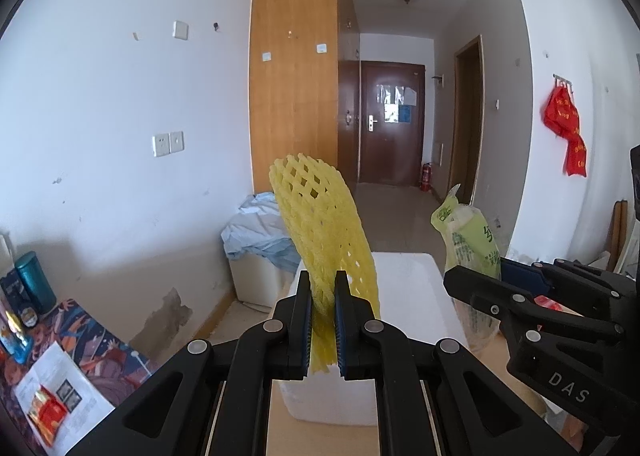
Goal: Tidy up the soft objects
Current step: 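Carry the yellow net and green pouch over the white foam box with both tools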
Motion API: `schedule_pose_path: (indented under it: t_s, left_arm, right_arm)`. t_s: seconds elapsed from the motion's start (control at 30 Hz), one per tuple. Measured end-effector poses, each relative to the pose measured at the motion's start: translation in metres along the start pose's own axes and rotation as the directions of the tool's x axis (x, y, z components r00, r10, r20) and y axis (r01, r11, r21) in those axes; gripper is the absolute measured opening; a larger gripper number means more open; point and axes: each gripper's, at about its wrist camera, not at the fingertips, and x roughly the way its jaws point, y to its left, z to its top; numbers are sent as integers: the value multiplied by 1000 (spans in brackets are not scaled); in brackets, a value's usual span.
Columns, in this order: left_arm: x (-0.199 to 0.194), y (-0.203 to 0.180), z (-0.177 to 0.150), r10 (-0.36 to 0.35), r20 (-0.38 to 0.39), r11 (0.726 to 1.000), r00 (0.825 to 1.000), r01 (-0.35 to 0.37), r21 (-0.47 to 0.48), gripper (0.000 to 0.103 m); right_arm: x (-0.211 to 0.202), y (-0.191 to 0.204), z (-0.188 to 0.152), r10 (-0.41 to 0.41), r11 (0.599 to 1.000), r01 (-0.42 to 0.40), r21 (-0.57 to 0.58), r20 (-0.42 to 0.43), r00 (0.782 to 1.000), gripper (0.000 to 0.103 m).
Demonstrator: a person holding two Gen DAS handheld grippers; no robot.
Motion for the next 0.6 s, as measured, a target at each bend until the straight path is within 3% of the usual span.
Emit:
schedule_pose_path:
  t_s: [0.33,0.6]
  left_arm:
    - [38,-3,4,-49,-33,998,998,49,25,10]
    - [70,-1,5,-77,-102,997,992,79,21,10]
  right_arm:
    - [35,-18,5,28,999,-27,37,-28,999,31]
    - [45,-22,3,23,998,-20,53,-60,998,31]
